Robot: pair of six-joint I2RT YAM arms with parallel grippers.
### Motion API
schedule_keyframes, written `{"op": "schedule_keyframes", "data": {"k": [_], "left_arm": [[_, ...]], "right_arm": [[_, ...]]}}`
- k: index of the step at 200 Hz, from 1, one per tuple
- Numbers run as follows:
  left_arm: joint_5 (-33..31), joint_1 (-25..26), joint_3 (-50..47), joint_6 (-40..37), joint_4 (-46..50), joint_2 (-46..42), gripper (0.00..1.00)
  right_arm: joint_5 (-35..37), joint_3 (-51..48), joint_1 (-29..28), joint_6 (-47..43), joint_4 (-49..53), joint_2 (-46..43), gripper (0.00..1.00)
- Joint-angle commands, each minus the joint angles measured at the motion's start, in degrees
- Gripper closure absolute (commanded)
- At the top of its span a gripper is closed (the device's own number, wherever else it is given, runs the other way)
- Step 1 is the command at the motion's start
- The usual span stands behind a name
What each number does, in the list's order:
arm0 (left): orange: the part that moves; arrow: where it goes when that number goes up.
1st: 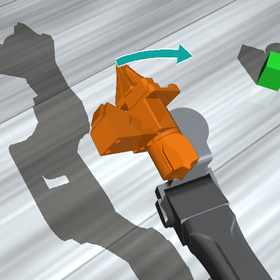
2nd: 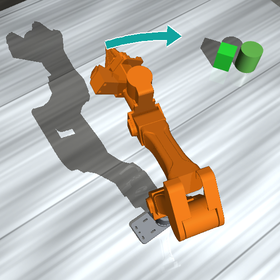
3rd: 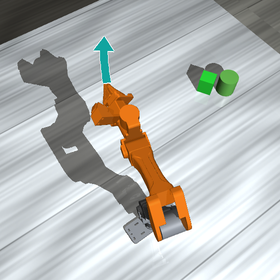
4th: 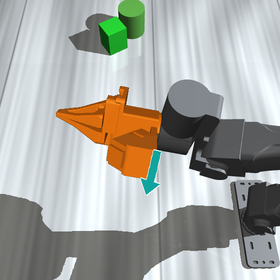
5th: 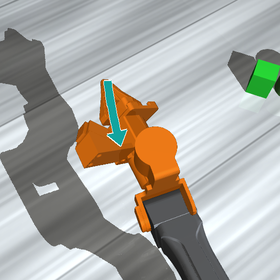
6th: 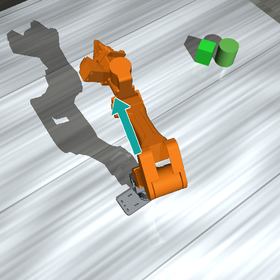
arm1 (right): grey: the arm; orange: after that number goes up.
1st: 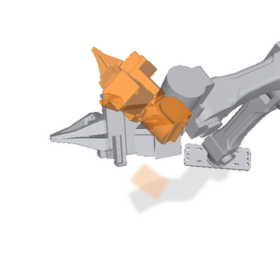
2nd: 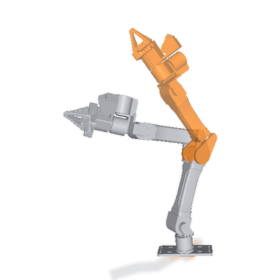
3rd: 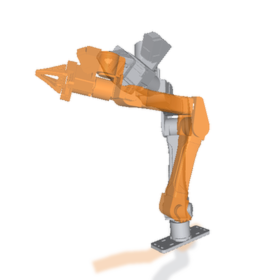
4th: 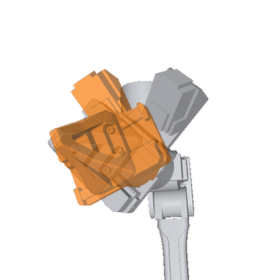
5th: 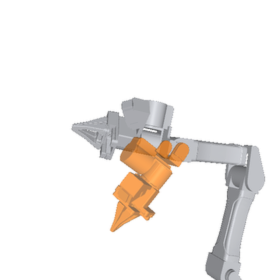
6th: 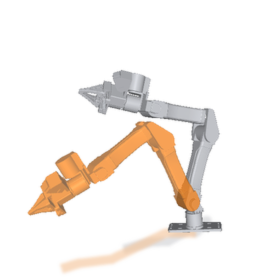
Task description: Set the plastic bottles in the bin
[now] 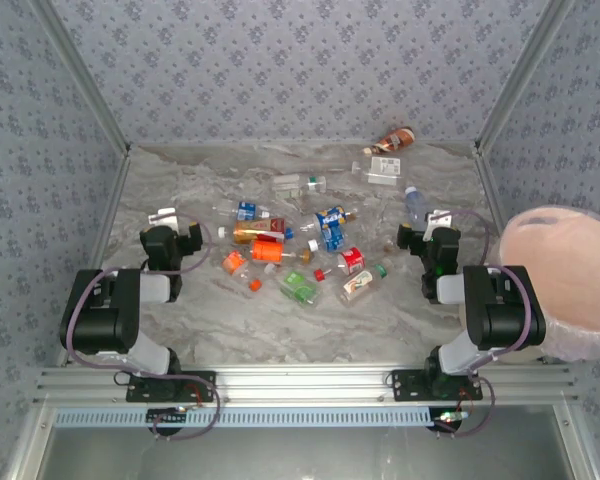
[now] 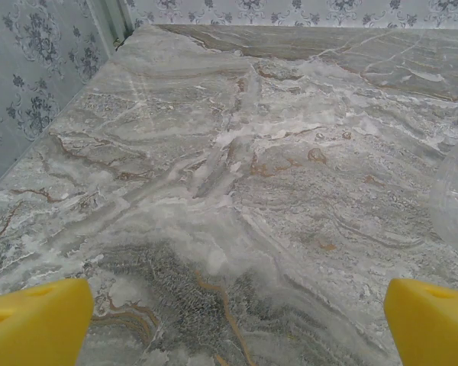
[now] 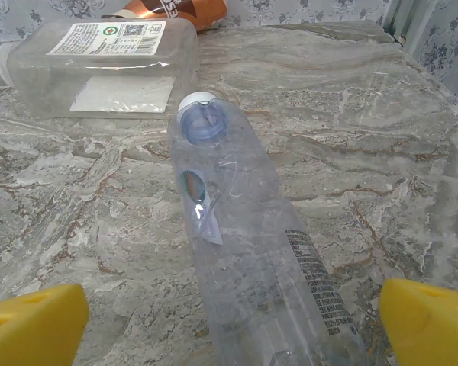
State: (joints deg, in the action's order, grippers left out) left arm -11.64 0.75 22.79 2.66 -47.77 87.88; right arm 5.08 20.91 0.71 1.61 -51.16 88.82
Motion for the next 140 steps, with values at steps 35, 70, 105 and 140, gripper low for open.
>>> {"op": "schedule_keyframes", "data": {"k": [35, 70, 105, 140], "left_arm": [[-0.70, -0.18, -0.29, 0.55, -1.10, -0.07, 0.02], [-0.75, -0.23, -0.29, 0.53, -1.04, -0.06, 0.02], [-0.71, -0.23, -0.29, 0.58, -1.01, -0.05, 0.02], [-0.63, -0.23, -0.24, 0.59, -0.97, -0.07, 0.02]], "right_arm": [[-0.99, 0.10, 0.25, -0.87, 0.53, -0.40, 0.00], [-1.64, 0.19, 0.34, -0.83, 0.71, -0.40, 0.00], [-2.11, 0.40, 0.53, -0.82, 0.97, -0.40, 0.00], [-2.54, 0.54, 1.05, -0.55, 1.06, -0.40, 0.00]]}}
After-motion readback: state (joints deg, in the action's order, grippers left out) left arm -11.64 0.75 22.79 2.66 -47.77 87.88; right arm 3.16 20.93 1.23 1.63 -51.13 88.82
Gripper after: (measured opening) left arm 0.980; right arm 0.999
